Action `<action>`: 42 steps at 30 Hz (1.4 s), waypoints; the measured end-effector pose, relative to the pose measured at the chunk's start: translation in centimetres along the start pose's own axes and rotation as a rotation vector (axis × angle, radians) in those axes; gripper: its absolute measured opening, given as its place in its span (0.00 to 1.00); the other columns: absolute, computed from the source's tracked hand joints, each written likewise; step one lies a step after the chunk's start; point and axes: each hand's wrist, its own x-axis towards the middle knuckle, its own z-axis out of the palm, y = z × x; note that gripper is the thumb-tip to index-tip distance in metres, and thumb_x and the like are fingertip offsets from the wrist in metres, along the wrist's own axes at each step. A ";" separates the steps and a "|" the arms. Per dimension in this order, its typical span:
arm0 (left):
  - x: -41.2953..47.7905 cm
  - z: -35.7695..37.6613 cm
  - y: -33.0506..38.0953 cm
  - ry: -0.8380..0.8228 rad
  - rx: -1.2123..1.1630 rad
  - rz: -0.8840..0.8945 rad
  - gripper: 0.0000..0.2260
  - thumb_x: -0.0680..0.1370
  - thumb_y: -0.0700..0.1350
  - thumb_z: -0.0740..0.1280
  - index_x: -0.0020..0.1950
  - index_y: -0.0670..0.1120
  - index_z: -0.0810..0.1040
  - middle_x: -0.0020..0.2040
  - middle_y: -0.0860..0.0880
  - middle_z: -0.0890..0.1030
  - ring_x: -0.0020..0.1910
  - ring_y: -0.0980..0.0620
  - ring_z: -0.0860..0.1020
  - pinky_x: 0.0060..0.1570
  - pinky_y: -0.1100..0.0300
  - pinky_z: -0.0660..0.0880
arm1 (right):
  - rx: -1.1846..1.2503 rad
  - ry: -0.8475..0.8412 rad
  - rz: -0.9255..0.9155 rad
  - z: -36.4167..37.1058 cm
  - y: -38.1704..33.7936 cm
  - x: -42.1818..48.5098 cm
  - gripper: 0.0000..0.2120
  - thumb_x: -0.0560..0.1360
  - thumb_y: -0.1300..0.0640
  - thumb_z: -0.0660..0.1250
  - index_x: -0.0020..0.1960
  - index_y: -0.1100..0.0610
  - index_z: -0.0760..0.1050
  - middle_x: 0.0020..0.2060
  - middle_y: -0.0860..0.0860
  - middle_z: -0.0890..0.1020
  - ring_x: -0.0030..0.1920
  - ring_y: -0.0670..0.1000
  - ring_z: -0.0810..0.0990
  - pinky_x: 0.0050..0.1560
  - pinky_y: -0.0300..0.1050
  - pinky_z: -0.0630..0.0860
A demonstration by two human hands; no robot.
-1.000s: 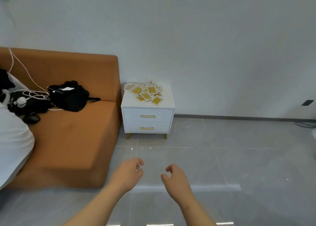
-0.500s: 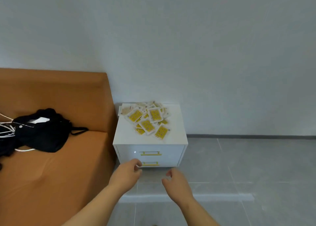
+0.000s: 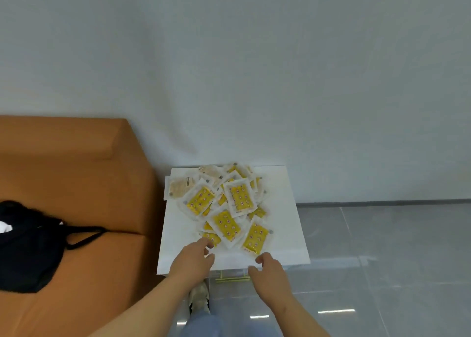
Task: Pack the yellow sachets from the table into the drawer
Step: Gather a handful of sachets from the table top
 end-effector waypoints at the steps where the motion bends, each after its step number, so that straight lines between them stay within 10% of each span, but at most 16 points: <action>1: 1.3 -0.2 0.1 -0.003 -0.007 -0.011 0.13 0.79 0.47 0.60 0.64 0.50 0.71 0.59 0.49 0.76 0.56 0.50 0.75 0.52 0.60 0.72 | 0.013 -0.004 0.029 0.1 -0.3 1.2 0.17 0.78 0.52 0.59 0.65 0.56 0.67 0.63 0.54 0.72 0.60 0.54 0.74 0.58 0.44 0.69; 18: 16.2 5.7 -0.1 -0.099 0.082 -0.407 0.48 0.69 0.68 0.66 0.75 0.57 0.37 0.76 0.51 0.33 0.76 0.44 0.38 0.71 0.41 0.52 | -0.398 -0.098 0.113 1.0 0.9 18.7 0.49 0.68 0.39 0.69 0.75 0.43 0.40 0.76 0.50 0.41 0.75 0.59 0.47 0.69 0.59 0.63; 25: 16.7 7.6 0.6 0.111 0.034 -0.386 0.44 0.69 0.58 0.72 0.75 0.57 0.48 0.73 0.46 0.48 0.70 0.39 0.58 0.63 0.46 0.67 | -0.590 -0.030 -0.014 1.7 1.8 19.3 0.43 0.71 0.38 0.64 0.75 0.44 0.41 0.58 0.49 0.73 0.59 0.53 0.72 0.57 0.46 0.68; 32: 17.1 4.2 -0.8 0.093 -0.323 -0.324 0.32 0.72 0.47 0.72 0.72 0.50 0.60 0.62 0.47 0.71 0.62 0.43 0.72 0.58 0.52 0.70 | -0.099 0.031 0.019 -0.3 0.9 21.4 0.17 0.72 0.50 0.69 0.58 0.53 0.70 0.50 0.50 0.78 0.54 0.54 0.76 0.49 0.48 0.74; 38: 17.9 1.8 -1.6 0.169 -0.791 -0.492 0.24 0.72 0.38 0.72 0.62 0.52 0.67 0.57 0.50 0.75 0.59 0.44 0.74 0.58 0.44 0.74 | -0.330 0.077 0.044 -0.8 -0.7 23.7 0.35 0.69 0.47 0.72 0.70 0.51 0.61 0.73 0.54 0.56 0.72 0.58 0.58 0.66 0.56 0.65; 42: 17.9 2.1 -1.5 0.155 -1.081 -0.653 0.23 0.71 0.34 0.72 0.61 0.48 0.69 0.55 0.46 0.78 0.52 0.45 0.77 0.49 0.49 0.77 | -0.019 0.021 0.132 0.5 -0.8 22.8 0.35 0.70 0.56 0.72 0.71 0.52 0.57 0.60 0.54 0.74 0.59 0.58 0.75 0.55 0.54 0.75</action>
